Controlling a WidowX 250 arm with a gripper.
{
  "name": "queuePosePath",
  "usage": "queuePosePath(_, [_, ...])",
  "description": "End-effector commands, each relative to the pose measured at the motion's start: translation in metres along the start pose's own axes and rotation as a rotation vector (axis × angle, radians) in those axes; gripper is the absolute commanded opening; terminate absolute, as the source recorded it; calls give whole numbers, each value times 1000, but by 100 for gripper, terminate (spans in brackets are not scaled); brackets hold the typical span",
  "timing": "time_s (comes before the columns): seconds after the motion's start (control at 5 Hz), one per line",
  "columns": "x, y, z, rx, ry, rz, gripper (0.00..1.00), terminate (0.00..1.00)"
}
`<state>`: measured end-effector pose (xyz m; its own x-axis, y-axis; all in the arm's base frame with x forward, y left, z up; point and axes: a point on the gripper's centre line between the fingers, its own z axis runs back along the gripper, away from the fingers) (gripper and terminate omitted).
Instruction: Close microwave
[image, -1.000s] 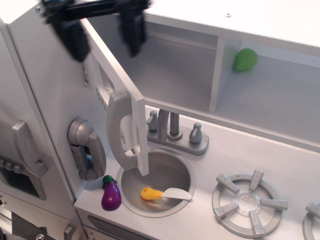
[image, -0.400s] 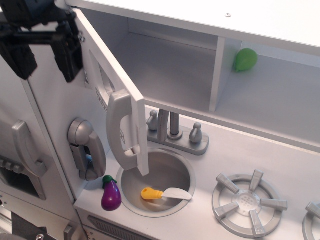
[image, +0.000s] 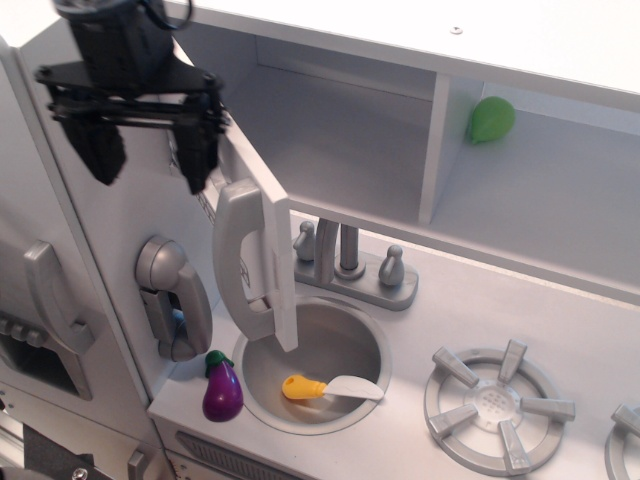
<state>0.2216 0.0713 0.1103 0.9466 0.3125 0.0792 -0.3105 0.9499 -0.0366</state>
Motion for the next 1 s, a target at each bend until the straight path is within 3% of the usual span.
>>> queuePosePath(0.0, [19, -14, -11, 11, -56, 30, 100, 0])
queuePosePath(0.6, [46, -56, -24, -25, -94, 105, 100, 0])
queuePosePath(0.8, [52, -64, -21, -51, -145, 115, 100, 0])
